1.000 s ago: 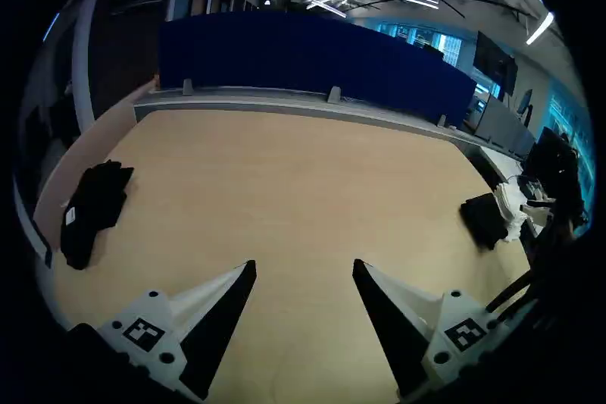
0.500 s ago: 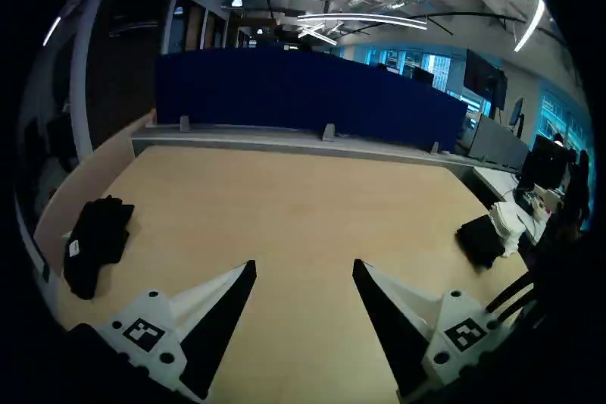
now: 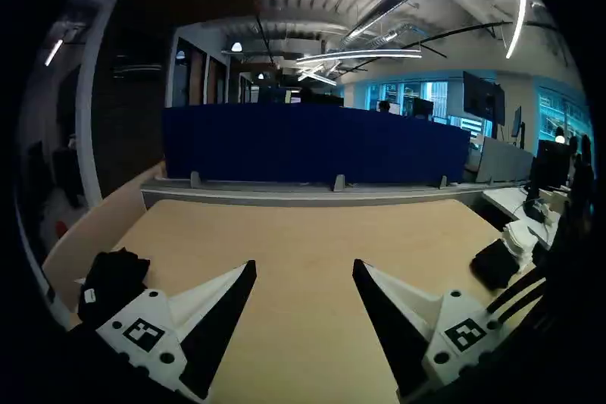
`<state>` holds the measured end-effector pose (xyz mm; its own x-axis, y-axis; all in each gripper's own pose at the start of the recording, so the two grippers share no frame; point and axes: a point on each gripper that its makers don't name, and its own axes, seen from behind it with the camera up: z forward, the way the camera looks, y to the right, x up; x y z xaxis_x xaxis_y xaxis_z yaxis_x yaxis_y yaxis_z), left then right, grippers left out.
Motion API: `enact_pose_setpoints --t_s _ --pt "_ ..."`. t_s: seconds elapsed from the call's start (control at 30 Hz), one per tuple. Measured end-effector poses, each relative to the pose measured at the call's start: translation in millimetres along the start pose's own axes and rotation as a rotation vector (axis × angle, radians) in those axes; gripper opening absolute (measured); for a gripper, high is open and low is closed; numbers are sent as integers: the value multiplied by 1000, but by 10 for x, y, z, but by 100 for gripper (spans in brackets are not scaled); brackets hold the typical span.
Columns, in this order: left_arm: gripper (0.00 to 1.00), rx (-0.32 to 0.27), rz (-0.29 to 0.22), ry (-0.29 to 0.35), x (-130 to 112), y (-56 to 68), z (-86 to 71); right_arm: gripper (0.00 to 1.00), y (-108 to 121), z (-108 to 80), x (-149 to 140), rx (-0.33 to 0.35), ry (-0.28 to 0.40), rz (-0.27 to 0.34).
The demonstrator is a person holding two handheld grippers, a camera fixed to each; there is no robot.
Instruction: Fold towel
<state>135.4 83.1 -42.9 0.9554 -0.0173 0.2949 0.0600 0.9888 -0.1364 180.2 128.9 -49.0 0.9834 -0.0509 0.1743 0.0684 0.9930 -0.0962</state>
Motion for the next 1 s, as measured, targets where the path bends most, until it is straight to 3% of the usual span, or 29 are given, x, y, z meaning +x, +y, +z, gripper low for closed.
enact_pose_setpoints --t_s 0.37,0.57,1.0 --pt "95 54 21 108 383 -308 17 93 -734 49 356 77 80 47" --pt "95 56 17 146 497 -383 22 93 -1087 66 440 114 84 54" --pt "95 65 18 163 487 -453 65 93 -1380 104 458 149 74 55"
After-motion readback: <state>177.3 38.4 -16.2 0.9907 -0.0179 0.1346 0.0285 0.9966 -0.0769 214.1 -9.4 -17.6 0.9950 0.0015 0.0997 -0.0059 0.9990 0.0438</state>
